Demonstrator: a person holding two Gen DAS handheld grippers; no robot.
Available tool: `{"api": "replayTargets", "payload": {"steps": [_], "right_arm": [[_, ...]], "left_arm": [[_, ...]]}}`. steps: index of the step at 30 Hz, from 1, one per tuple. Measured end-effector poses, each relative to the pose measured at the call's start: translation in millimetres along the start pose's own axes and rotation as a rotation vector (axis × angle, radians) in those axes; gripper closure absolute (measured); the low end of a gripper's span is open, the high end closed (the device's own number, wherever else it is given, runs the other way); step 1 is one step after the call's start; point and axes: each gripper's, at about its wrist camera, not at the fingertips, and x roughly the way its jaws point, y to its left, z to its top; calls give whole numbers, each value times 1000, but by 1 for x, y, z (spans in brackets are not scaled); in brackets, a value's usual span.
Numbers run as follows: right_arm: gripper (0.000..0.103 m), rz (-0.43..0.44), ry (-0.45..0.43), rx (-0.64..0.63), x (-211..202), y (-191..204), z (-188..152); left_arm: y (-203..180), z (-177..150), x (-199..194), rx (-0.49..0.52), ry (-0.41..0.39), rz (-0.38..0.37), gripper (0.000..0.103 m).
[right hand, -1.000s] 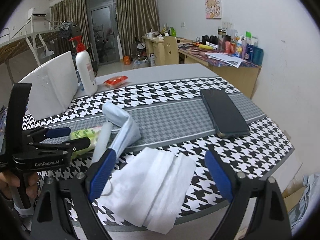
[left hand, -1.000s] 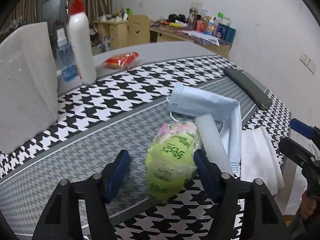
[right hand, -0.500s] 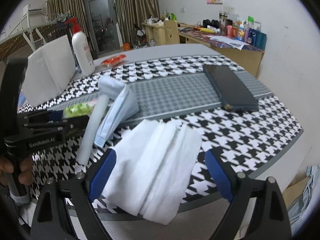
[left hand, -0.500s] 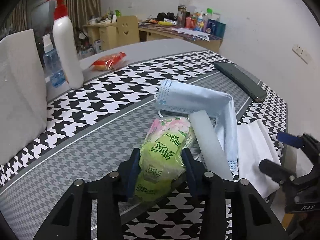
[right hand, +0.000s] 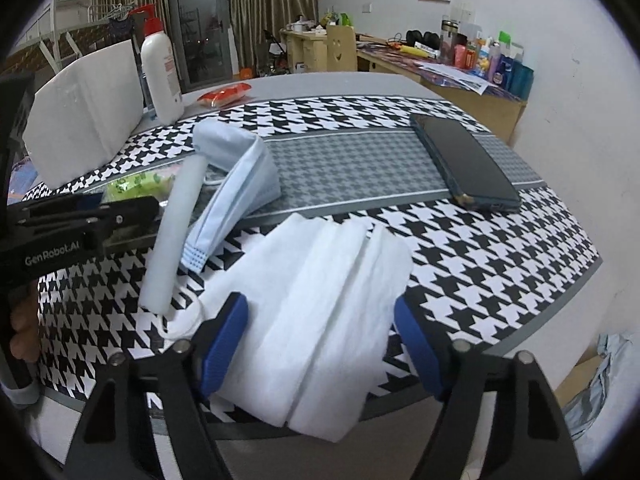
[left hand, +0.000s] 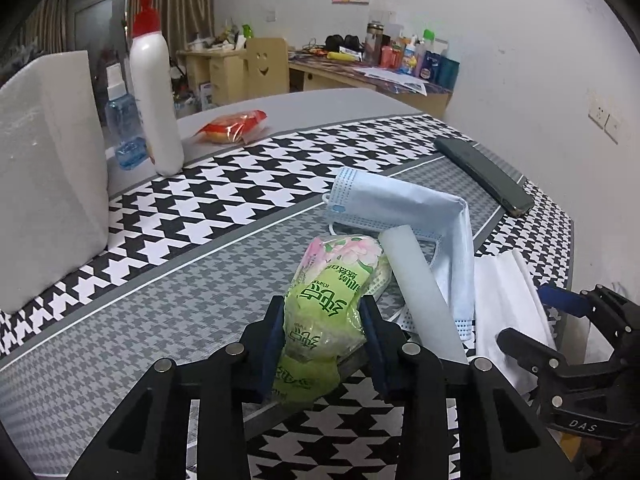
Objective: Organize soft objects
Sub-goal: 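Close the left gripper on the green packet while the right gripper grasps the white tissues, then lift and carry the green packet and white tissues toward the white foam box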
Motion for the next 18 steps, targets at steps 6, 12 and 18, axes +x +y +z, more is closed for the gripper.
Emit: {"api": "replayTargets", "payload": {"steps": [6,12,18], "right_arm": [[67,22,4,-32,-5,10,1],[93,51,14,-25,-5,14,3],[94,53,-56,-9,-26,7,9]], "left_arm": [[1,-3,-12,-5,-34,4,64],[-1,-2,-22,-1,-63,3,64],[2,0,-33,-21,-94,2,64]]}}
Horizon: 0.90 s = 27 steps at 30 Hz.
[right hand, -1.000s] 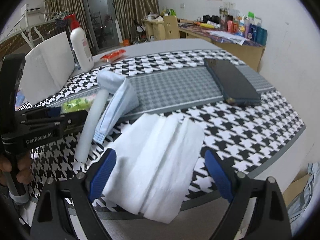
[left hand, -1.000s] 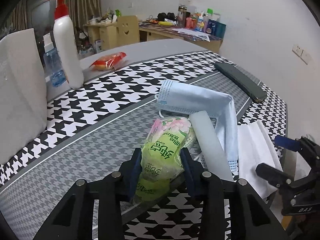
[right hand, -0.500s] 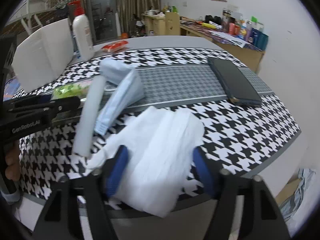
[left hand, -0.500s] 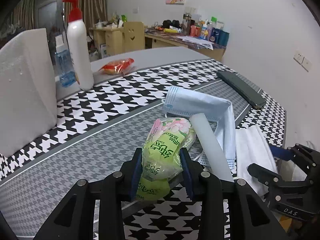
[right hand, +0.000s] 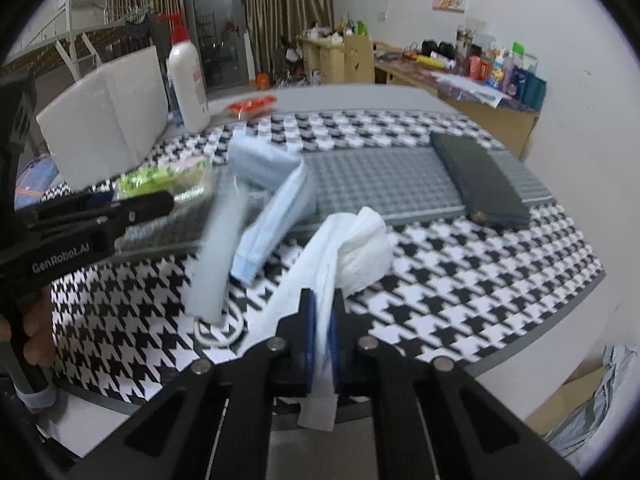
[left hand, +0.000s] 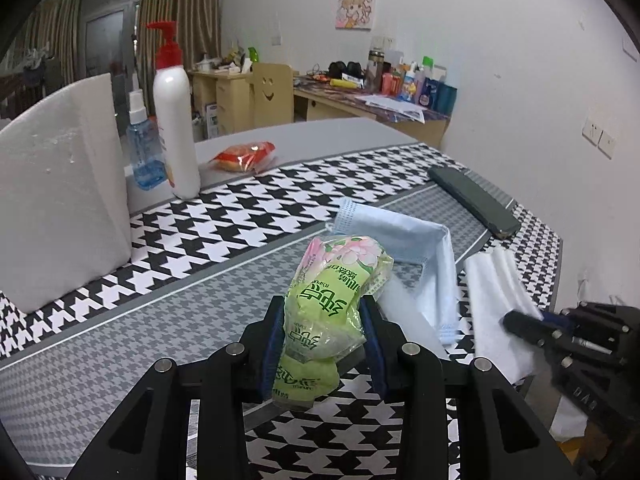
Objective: Organize soft objects
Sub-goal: 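Lift and carry the green packet and white tissues toward the white foam box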
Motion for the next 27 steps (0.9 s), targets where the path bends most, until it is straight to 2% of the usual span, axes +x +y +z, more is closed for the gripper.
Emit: {"api": "replayTargets", "payload": {"steps": [7,27], "right_arm": [[94,15,-66,9,-20,-2,12],[93,108,-204,-67,-50,26,32]], "left_arm": [[-1,3,-19,-5,-47,4,64],[0,9,-71,15,-155,49,64]]}}
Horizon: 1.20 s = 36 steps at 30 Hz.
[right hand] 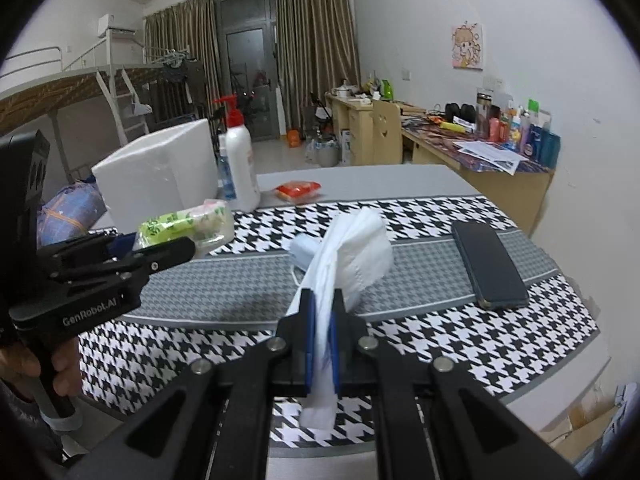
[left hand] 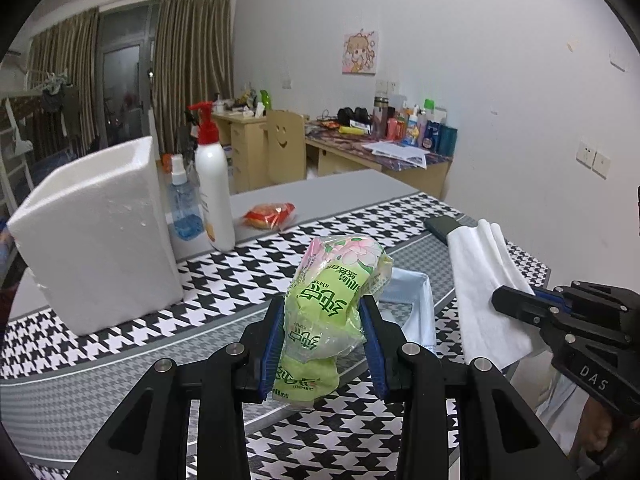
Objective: Organize soft objects
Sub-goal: 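Lift and carry the green packet and white tissues toward the white foam box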
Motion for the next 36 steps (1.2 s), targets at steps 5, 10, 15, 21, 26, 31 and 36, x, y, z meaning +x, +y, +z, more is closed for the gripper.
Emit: {"api": "replayTargets", "payload": {"steps": [5,10,15,21,26,31,36], "right_arm": [[93,3,-33,13,-5,3,6],[93,-3,-59,18,-7,6,15],[93,9,-86,10,-7,13,26],[93,35,-119,-21,-11,26,37],[93,58,-141,-44,-11,35,50],[93,72,-162,-76,-11,46,59],[93,92,-185,-106,-11,57,68]], "left_arm": [[4,1,-15,-4,-22,25,64],[10,5,-29,-11,-42,58,64],[18,12,-45,-12,-69,101,64],[28,20,-60,-20,-102,144,64],[37,27,-69,-23,-119,169,64],[45,33,-78,-27,-143,185,64],[56,40,-82,-54,-153,190,64]]}}
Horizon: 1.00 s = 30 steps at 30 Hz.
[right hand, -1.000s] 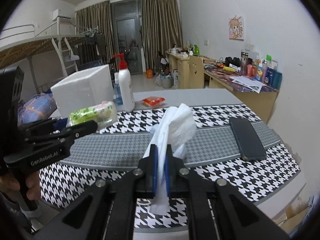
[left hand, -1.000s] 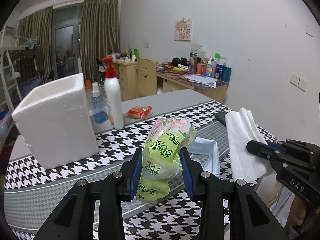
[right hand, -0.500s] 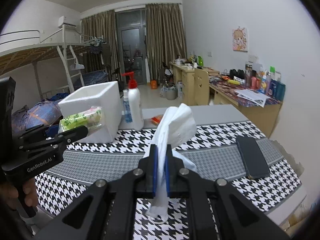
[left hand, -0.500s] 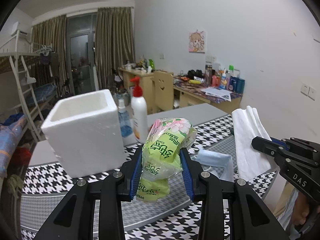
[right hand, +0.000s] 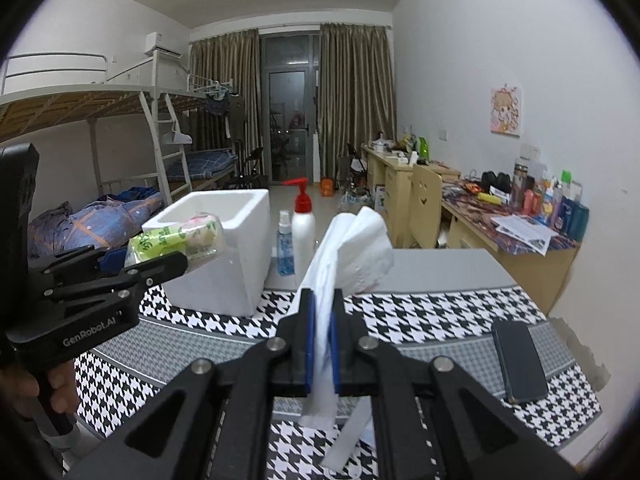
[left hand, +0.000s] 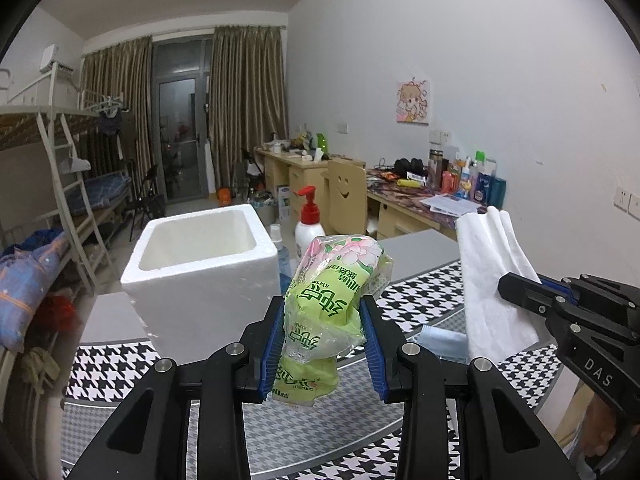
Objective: Organize soft objects
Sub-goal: 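Lift and carry the green packet and white tissues toward the white foam box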
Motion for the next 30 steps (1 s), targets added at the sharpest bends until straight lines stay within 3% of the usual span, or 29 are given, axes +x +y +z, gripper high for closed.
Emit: {"api": "replayTargets", "payload": {"steps": [30], "right_arm": [[93,40,-15,-52,40,34,51]], "left_arm": [[48,30,18,-28,-49,119,64]]}}
